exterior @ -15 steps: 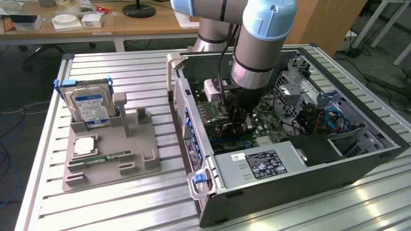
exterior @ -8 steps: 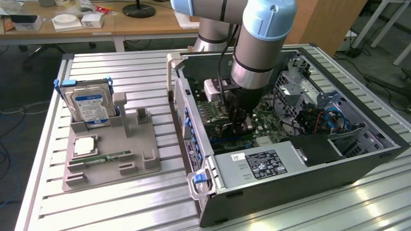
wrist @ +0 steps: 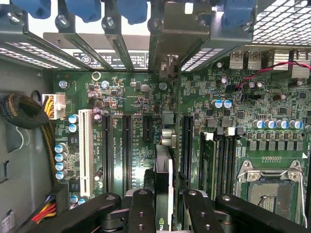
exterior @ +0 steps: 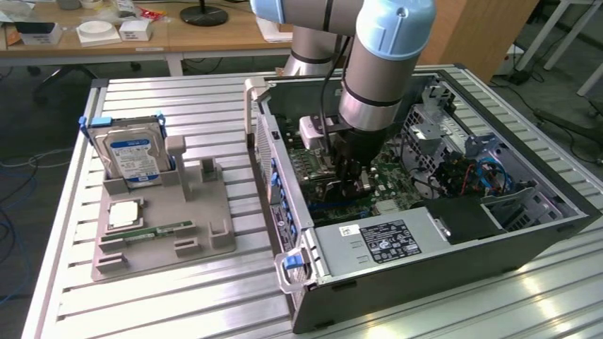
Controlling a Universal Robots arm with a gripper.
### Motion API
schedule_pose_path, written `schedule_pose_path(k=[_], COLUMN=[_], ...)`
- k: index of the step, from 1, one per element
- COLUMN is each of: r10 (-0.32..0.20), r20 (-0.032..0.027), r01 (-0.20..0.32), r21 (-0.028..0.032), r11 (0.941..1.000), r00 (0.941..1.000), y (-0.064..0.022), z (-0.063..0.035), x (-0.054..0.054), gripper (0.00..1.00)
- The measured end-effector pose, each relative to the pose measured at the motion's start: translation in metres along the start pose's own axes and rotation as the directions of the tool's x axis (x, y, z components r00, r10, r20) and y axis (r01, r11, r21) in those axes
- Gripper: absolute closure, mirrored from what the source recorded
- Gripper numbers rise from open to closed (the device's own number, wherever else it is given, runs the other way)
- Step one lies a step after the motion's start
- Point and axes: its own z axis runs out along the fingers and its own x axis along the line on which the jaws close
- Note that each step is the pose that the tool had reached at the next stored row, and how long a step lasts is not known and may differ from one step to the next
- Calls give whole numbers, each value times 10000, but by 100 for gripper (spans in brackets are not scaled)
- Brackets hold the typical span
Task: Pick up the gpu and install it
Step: 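Insert the gpu into the slot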
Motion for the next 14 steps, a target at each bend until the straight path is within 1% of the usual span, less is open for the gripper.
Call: schedule_pose_path(k=[3,14], r10=[-1,0], r20=[-6,-4], r01=[1,0], r21=[-2,-2], r11=[10000,10000], r00=[10000,10000], y=[1,1], z=[22,24], x=[2,2], gripper=[73,73])
